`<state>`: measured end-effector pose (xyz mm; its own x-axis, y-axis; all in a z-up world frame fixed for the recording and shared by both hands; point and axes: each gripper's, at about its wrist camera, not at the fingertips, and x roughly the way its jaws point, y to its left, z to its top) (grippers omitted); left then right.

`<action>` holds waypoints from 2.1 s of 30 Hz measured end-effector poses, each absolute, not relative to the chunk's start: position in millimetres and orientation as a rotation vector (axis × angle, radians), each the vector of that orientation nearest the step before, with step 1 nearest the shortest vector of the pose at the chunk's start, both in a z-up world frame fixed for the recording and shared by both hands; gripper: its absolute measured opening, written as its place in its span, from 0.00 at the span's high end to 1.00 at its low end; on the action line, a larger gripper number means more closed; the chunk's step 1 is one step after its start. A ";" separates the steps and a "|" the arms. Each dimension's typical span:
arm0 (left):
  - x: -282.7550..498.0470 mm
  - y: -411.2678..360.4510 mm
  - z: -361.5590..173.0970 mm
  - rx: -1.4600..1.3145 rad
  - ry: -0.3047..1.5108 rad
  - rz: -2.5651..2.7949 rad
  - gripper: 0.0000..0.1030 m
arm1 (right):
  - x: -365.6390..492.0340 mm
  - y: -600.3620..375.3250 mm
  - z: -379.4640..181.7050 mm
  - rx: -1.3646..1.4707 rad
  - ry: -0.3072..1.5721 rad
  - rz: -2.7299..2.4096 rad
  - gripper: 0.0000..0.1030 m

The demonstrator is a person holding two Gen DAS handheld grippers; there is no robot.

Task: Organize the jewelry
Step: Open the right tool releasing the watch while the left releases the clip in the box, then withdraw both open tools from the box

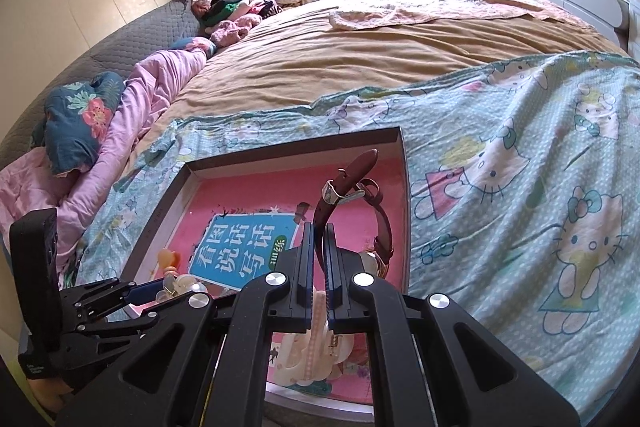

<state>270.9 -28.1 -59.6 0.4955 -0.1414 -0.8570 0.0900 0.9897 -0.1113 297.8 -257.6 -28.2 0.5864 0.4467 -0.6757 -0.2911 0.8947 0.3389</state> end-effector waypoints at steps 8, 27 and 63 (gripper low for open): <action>272.1 -30.3 -64.1 -0.053 1.051 -0.145 0.71 | 290.8 -262.2 -28.9 0.223 0.844 0.412 0.87; 256.8 -22.3 -39.3 -0.077 1.000 -0.117 0.24 | 249.7 -278.3 5.0 0.257 0.762 0.396 0.25; 181.5 57.6 20.2 -0.209 0.824 -0.006 0.09 | 182.4 -244.2 67.7 0.191 0.660 0.463 0.21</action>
<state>181.5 57.6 20.2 0.6802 -0.0859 -0.7280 -0.0762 0.9794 -0.1868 182.4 -244.2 67.7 0.6932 0.4718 -0.5449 -0.3527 0.8813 0.3145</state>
